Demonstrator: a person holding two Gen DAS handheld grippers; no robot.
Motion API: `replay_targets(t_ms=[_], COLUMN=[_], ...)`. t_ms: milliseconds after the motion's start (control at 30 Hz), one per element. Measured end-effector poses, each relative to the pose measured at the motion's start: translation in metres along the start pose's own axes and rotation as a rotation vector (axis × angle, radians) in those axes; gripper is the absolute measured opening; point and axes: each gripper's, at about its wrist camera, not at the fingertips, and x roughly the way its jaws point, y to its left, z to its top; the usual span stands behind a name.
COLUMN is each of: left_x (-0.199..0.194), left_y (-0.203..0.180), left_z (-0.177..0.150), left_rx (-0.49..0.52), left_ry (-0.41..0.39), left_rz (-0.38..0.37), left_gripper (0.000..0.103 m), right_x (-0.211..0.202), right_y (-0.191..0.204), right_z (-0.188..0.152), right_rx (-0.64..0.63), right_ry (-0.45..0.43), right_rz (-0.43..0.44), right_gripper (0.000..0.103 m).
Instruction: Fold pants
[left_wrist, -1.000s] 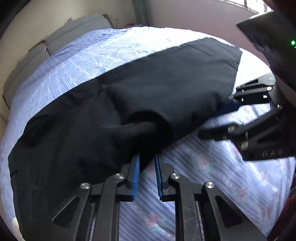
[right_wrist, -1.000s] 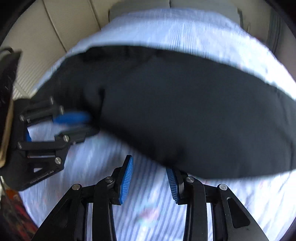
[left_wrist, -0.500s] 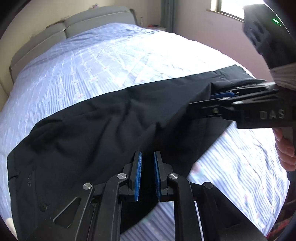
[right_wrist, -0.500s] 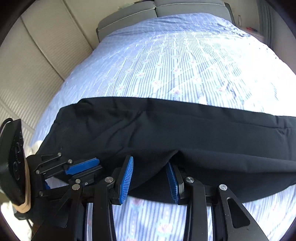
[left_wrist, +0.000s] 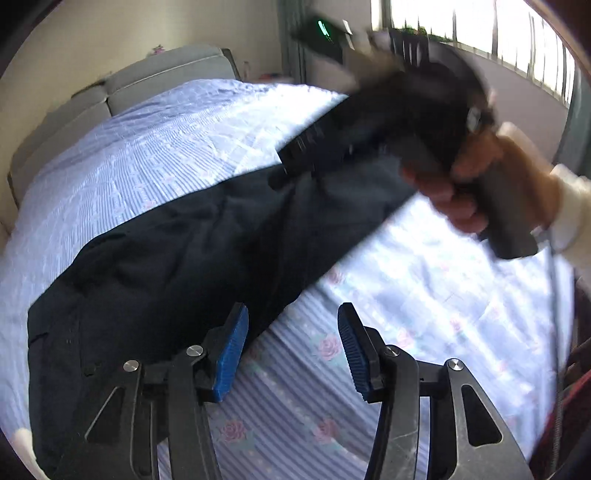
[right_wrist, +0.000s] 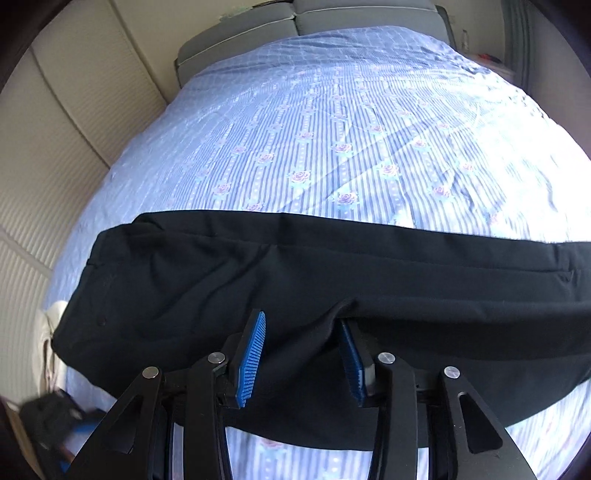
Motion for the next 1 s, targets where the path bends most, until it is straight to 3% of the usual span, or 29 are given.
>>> replay_targets(t_ms=[133,200,233,267,333,433,567,700,867,1000], left_x=[0.034,0.04,0.038,0.035,0.03,0.029,0.042,0.034,0.012,-0.001], left_y=[0.003,0.012,0.023,0.029,0.047,0.061,0.07,0.071,0.067,0.071], left_z=[0.005,0.009,0.01,0.011,0.014,0.022,0.027,0.027,0.025,0.022], left_rx=[0.021,-0.015,-0.052,-0.077,-0.132,-0.174,-0.217,-0.21,-0.176,-0.189], left_ry=[0.041,0.054,0.058,0.053,0.038,0.037,0.071,0.05,0.02,0.002], left_rz=[0.075,0.073,0.036,-0.001,-0.071,-0.102,-0.139,-0.149,-0.147,-0.158], left_gripper=[0.046,0.028,0.015,0.008,0.006,0.006,0.005,0.005,0.005,0.005], right_x=[-0.003,-0.007,-0.01,-0.015,-0.026,-0.046,-0.044,-0.032,-0.026,-0.029], right_y=[0.006,0.006,0.005,0.005,0.006,0.013,0.041,0.072,0.089,0.097], right_z=[-0.001,-0.002,-0.004,-0.007,-0.016,-0.037,-0.072,-0.094,-0.089,-0.088], right_rx=[-0.021,-0.024,-0.024,-0.03,-0.06,-0.145,-0.294,-0.465,-0.529,-0.573], right_ry=[-0.004,-0.005,-0.005,-0.008,-0.027,-0.051,0.005,0.034,-0.034,-0.036], right_rz=[0.002,0.017,0.027,0.042,0.072,0.141,0.229,0.242,0.242,0.219], right_gripper=[0.043,0.043,0.043,0.043,0.043,0.043,0.043,0.043,0.042,0.042])
